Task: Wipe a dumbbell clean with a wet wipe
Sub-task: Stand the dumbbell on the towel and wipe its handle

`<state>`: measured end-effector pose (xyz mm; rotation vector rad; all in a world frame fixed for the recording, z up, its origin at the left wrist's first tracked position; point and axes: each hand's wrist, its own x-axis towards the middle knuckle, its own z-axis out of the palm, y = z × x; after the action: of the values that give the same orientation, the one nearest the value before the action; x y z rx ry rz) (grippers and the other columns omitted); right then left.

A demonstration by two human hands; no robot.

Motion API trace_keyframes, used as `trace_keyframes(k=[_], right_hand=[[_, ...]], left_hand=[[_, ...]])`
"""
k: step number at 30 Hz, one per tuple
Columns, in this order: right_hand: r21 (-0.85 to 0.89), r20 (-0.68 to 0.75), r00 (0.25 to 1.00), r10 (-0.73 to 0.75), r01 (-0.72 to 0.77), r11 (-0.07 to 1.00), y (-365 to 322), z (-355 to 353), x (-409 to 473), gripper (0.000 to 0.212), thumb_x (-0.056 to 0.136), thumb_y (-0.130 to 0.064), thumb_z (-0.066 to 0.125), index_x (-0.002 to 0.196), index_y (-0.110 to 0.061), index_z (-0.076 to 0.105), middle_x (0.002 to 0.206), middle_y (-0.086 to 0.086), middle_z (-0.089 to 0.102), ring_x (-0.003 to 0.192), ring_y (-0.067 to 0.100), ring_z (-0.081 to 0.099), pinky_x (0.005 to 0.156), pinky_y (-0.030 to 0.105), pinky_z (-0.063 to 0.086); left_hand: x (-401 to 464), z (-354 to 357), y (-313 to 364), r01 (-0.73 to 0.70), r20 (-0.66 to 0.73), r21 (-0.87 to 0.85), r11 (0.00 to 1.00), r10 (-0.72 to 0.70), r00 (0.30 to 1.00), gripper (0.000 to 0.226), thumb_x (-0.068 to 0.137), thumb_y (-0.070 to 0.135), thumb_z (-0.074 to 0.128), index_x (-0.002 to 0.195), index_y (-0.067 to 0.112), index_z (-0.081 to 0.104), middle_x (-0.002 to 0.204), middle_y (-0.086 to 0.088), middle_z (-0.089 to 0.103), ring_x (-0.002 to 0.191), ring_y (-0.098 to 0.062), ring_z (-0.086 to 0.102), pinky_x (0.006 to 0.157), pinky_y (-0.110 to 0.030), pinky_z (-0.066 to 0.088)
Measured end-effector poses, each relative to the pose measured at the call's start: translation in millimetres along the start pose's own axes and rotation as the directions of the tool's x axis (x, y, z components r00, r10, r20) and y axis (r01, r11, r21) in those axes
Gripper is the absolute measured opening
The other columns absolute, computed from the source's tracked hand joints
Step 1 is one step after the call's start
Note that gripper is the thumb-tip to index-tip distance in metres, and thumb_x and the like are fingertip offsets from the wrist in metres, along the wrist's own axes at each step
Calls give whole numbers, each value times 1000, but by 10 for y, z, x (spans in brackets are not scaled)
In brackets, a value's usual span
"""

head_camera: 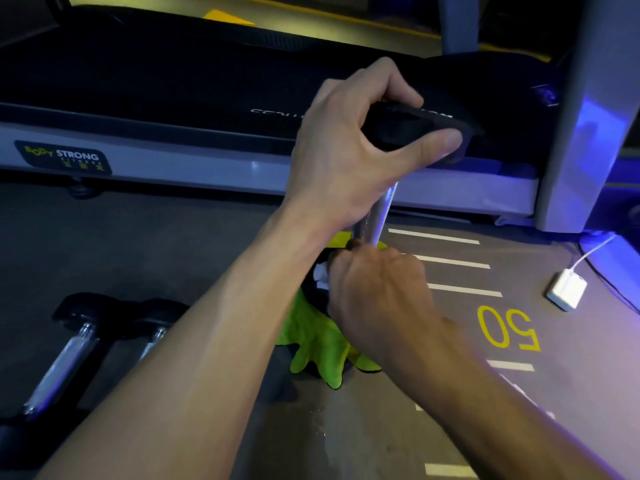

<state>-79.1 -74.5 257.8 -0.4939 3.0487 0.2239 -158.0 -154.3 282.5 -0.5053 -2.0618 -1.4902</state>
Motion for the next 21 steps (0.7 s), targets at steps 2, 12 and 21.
trace_keyframes(k=[2, 12, 21], right_hand=[[-61, 16, 1000, -12, 13, 998, -13, -2, 33, 22, 104, -16, 43, 123, -19, 54, 125, 6, 61, 110, 30, 64, 59, 30, 33], [207, -24, 996, 83, -76, 975, 781, 202, -174, 29, 96, -46, 45, 91, -23, 61, 94, 3, 68, 91, 35, 64, 73, 37, 52], [645, -165, 981, 105, 26, 764, 899, 529, 57, 14, 88, -23, 47, 84, -31, 59, 76, -5, 63, 69, 8, 51, 62, 19, 39]], left_hand=[[8, -24, -11, -11, -9, 5, 1000, 11, 1000, 40, 77, 53, 87, 95, 22, 70, 88, 24, 67, 97, -3, 56, 77, -12, 41], [40, -42, -62, -2, 28, -92, 996, 4, 1000, 40, 76, 51, 89, 93, 21, 69, 89, 17, 71, 97, -19, 67, 81, -31, 55], [83, -3, -124, -12, 30, -116, 993, 16, 999, 44, 76, 52, 89, 96, 18, 69, 94, 10, 73, 95, -26, 68, 82, -49, 58]])
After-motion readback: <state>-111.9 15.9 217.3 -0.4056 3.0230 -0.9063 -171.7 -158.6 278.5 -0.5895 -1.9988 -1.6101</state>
